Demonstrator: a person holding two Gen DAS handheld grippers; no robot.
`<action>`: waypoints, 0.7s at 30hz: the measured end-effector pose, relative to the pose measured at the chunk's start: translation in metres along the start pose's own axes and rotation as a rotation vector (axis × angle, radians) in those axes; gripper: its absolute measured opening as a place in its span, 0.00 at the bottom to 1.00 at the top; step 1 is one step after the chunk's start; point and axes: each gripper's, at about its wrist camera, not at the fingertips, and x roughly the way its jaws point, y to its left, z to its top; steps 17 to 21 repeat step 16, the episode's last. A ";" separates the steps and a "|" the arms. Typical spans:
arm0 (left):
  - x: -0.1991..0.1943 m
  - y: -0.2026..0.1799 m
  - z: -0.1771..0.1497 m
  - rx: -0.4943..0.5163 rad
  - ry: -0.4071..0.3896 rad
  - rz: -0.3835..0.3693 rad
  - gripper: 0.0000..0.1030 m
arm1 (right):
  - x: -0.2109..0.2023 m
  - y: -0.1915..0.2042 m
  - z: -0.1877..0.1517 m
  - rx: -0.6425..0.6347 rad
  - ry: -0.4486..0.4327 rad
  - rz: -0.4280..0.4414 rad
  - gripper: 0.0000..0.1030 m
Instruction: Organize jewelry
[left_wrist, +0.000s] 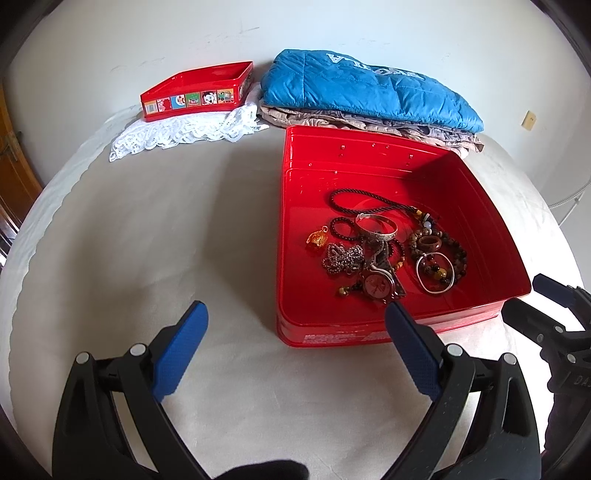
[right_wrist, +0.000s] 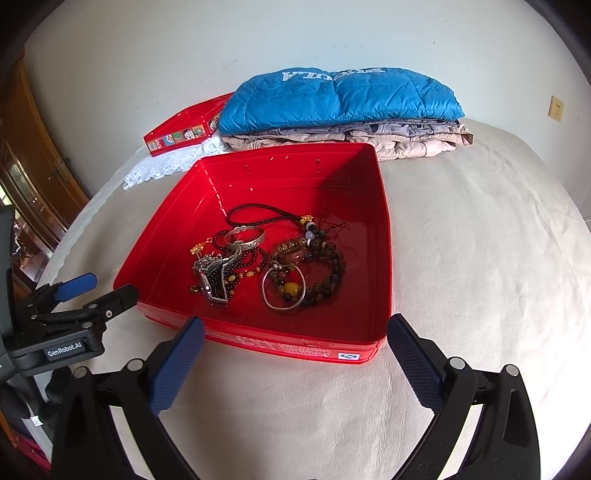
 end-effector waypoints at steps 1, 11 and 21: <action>0.000 0.000 0.000 0.000 -0.001 0.000 0.93 | 0.000 0.000 0.000 0.000 0.000 0.000 0.96; -0.003 -0.004 -0.001 0.014 -0.012 -0.004 0.93 | 0.001 -0.001 -0.001 0.000 0.000 0.000 0.96; -0.004 -0.004 -0.001 0.012 -0.011 -0.005 0.93 | 0.001 -0.001 0.000 -0.001 0.001 -0.001 0.96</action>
